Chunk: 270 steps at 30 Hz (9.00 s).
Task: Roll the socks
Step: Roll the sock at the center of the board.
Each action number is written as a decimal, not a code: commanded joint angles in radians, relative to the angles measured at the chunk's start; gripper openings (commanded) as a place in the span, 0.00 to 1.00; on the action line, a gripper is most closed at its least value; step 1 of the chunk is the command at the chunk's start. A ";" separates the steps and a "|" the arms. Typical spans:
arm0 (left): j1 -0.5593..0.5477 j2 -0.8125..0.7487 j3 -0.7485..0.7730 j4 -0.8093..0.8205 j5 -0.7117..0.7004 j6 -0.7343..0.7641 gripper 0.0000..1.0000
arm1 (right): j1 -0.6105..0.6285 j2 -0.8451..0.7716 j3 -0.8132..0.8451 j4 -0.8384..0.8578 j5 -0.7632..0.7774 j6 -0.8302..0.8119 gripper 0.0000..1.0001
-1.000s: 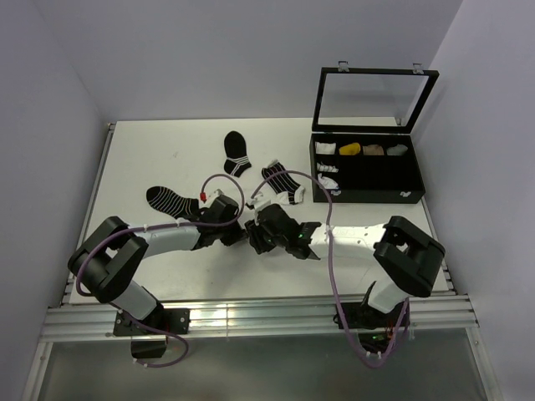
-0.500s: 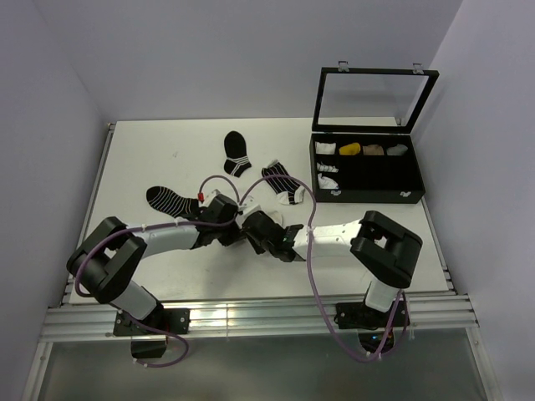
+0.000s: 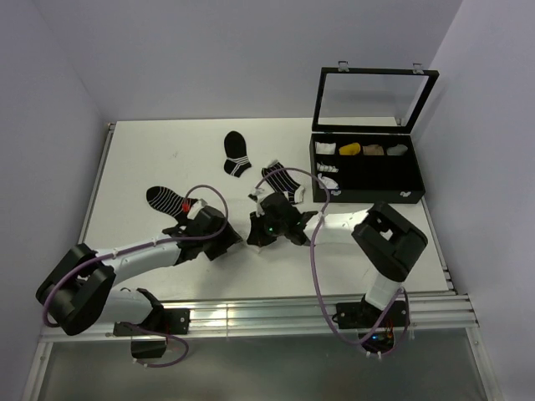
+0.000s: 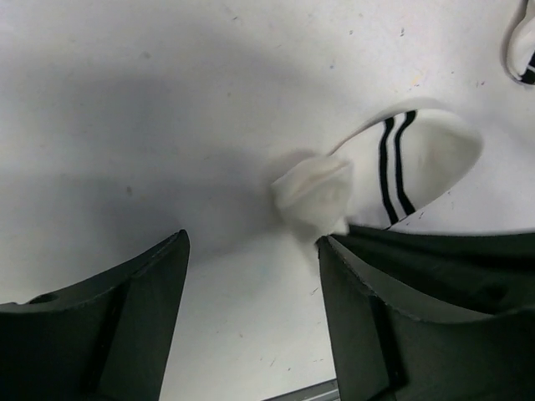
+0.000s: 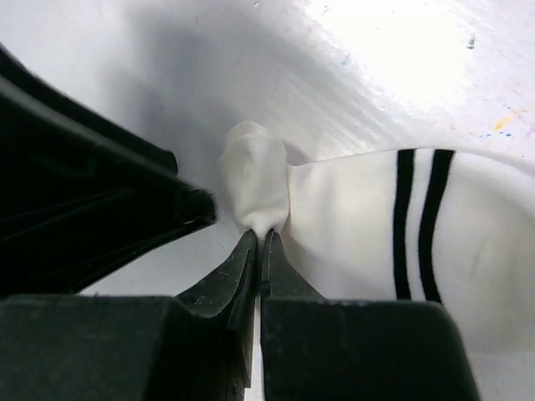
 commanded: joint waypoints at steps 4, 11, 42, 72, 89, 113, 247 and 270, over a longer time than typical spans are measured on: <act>-0.007 -0.042 -0.044 0.041 -0.010 -0.022 0.68 | -0.166 0.109 -0.087 0.331 -0.445 0.319 0.00; -0.009 0.016 -0.021 0.081 0.002 0.007 0.66 | -0.261 0.237 -0.176 0.574 -0.586 0.515 0.00; -0.024 0.204 0.122 0.009 0.000 0.063 0.00 | -0.235 -0.034 -0.175 0.200 -0.267 0.204 0.40; -0.032 0.265 0.214 -0.103 0.034 0.092 0.00 | 0.363 0.001 0.037 -0.106 0.717 -0.160 0.30; -0.032 0.078 0.062 0.036 0.005 -0.035 0.81 | 0.014 -0.179 -0.224 0.117 0.072 0.033 0.00; -0.064 0.229 0.074 0.293 0.097 0.040 0.68 | -0.452 0.461 -0.514 1.566 -0.689 0.944 0.02; 0.023 0.309 0.232 -0.198 0.039 0.076 0.00 | 0.348 0.033 -0.130 0.327 0.678 -0.277 0.53; 0.074 0.047 0.085 -0.098 0.026 -0.034 0.62 | 0.115 -0.087 -0.152 0.209 0.129 -0.079 0.00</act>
